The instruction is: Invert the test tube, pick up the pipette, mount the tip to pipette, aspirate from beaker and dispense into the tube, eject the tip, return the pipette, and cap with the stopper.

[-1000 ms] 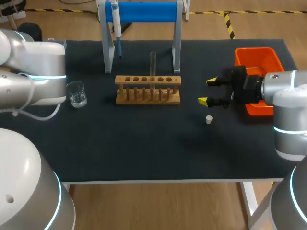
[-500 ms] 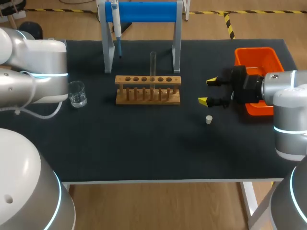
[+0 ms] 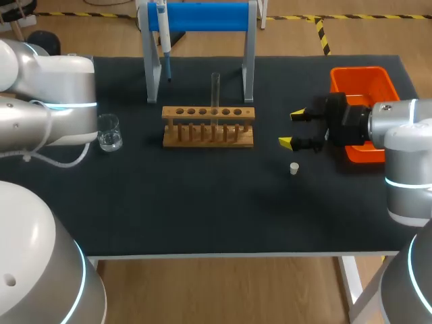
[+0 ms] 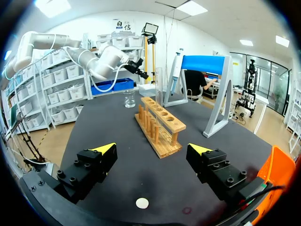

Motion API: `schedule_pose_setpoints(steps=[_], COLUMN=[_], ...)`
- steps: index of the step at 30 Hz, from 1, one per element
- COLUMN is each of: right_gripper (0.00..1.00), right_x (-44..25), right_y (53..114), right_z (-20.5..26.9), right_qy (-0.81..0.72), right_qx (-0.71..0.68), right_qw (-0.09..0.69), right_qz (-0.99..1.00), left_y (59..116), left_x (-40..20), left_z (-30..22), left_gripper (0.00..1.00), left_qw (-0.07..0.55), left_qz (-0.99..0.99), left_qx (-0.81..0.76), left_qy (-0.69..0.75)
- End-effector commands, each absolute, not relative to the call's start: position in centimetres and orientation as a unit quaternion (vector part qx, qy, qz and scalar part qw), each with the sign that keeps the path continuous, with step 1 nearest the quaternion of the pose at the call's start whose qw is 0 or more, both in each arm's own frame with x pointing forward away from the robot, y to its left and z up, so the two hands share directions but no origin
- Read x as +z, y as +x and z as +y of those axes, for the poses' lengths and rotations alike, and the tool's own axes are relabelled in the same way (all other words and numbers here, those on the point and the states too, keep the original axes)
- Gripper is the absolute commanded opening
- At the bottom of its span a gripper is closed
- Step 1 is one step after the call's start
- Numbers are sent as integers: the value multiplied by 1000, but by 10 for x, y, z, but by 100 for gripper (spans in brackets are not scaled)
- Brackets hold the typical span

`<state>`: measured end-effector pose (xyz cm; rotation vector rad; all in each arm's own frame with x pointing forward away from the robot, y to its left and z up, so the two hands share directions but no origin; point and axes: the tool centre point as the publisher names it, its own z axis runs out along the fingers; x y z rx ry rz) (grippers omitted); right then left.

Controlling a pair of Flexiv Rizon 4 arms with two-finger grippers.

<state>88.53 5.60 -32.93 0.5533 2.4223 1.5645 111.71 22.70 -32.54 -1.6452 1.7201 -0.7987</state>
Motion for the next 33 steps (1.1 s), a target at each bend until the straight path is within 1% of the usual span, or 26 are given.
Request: schedule_pose_setpoints(steps=[1,2,4,6,12,26,33], right_gripper=[100,100,100,100,100,100,100], right_x=[-330,-330,-330,-330,-330,-330,-330], right_y=[885,885,885,885,885,885,885], right_z=[55,55,55,55,55,55,55], right_qy=[187,187,187,187,187,187,187], right_qx=[531,531,531,531,531,531,531], right_qw=[103,103,103,103,103,103,103], right_qz=[820,820,820,820,820,820,820], left_y=[1121,1122,1124,1125,1126,1125,1129], left_x=[-327,-328,-329,-330,-332,-345,-347], left_z=[229,231,232,232,233,235,234], left_gripper=[87,83,82,87,82,84,81], left_qw=[308,308,308,316,318,312,311], left_qz=[652,652,651,647,643,641,644], left_qx=[-300,-300,-299,-314,-322,-318,-316], left_qy=[-624,-625,-626,-619,-618,-625,-624])
